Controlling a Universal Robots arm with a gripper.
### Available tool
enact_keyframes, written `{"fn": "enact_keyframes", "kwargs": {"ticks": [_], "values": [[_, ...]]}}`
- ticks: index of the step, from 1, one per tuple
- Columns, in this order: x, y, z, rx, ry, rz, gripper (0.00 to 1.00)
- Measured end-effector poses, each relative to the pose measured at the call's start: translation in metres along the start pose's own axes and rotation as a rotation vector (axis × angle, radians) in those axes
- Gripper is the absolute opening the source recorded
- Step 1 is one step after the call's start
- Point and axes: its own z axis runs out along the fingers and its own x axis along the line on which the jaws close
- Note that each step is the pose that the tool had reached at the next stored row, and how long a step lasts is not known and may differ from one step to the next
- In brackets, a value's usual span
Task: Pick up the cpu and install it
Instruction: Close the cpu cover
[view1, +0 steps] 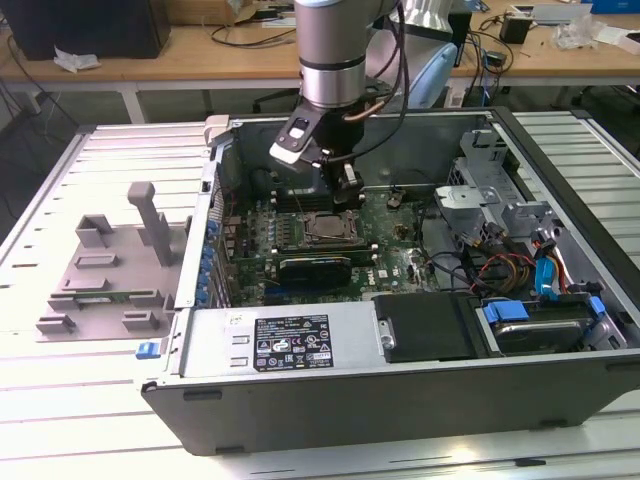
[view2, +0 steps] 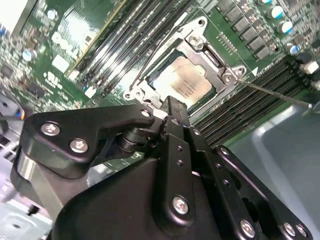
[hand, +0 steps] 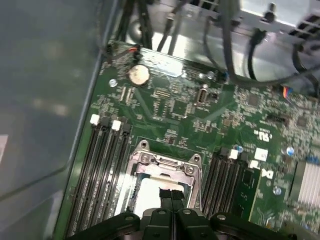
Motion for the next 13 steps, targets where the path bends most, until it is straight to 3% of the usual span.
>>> {"fn": "enact_keyframes", "kwargs": {"ticks": [2, 7, 13], "values": [[0.0, 0.0, 0.0001, -0.0045, 0.0033, -0.073, 0.11], [0.0, 0.0, 0.0002, -0.0114, 0.0087, -0.187, 0.11], [0.0, 0.0, 0.0003, -0.0244, 0.0173, -0.416, 0.11]]}}
